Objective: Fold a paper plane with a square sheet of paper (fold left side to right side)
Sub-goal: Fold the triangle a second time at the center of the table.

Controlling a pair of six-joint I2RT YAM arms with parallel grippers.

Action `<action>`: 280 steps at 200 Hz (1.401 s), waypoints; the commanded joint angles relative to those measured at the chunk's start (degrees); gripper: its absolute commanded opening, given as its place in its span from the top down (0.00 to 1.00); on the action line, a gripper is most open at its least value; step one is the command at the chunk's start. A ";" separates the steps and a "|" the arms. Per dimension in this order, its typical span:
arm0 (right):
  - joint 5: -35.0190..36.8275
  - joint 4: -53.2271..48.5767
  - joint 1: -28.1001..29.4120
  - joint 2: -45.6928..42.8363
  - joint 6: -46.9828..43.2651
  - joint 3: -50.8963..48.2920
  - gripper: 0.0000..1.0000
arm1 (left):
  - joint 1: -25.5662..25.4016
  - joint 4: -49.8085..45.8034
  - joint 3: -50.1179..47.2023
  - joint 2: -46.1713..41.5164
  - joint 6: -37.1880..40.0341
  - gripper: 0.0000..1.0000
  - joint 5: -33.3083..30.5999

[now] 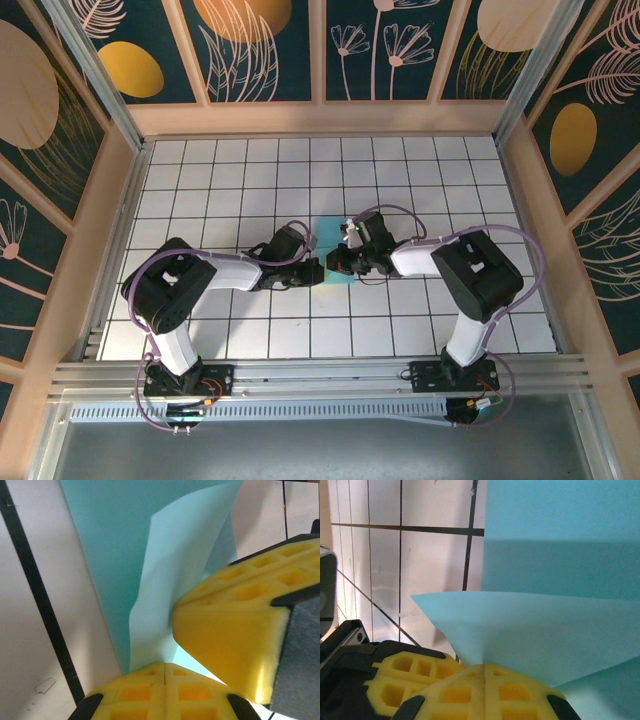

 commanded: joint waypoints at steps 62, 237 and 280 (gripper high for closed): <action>4.90 -6.92 -1.60 2.78 -3.62 2.72 1.00 | -0.67 -5.36 -1.31 2.29 0.02 1.00 -2.84; 4.53 -6.66 -12.08 5.52 -8.06 5.40 1.00 | -0.62 -4.61 -3.20 1.75 -0.68 1.00 -2.79; 3.57 -6.06 -15.64 6.02 -8.75 5.90 1.00 | -0.66 -4.28 -2.97 1.41 -0.63 1.00 -2.75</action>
